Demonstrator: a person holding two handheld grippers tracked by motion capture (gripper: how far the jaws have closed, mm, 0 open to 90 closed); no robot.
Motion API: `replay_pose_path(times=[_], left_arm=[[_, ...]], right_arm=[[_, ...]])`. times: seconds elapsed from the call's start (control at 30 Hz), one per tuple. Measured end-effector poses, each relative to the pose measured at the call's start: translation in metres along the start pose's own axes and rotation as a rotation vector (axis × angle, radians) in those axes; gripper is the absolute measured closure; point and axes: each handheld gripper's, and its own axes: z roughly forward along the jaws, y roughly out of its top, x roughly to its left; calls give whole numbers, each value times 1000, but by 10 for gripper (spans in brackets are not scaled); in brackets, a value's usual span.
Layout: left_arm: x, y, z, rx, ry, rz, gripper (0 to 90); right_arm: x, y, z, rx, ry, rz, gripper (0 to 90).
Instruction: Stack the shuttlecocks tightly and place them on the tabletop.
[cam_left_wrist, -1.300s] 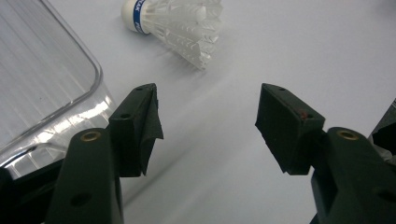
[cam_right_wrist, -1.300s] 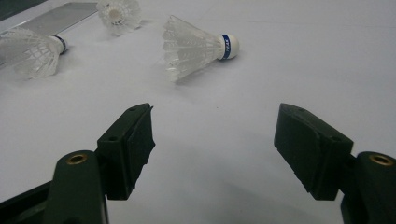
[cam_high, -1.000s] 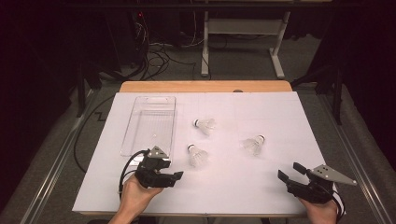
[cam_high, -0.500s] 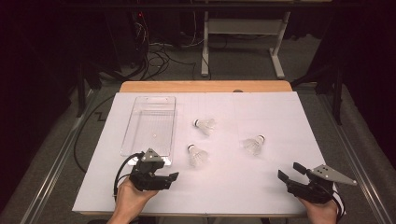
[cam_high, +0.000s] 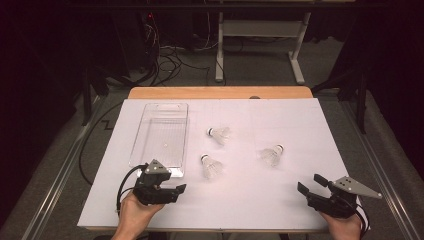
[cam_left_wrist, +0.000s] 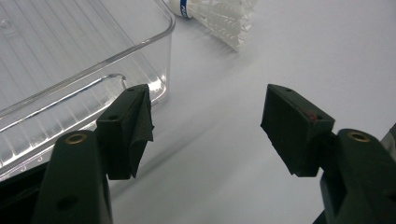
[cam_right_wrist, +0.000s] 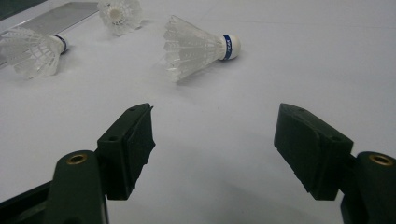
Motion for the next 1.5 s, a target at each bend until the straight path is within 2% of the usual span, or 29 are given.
replay_pose_path(times=[0.2,0.57,1.5], left_arm=[[3,-3,-1,-5,4,-5,338],[11,-11,-9,-37,20,-40,335],[29,-26,-21,-95,73,-79,326]], right_arm=[[0,0,0,0,0,0,288],[0,0,0,1,-1,0,288],[1,0,0,2,-2,1,288]])
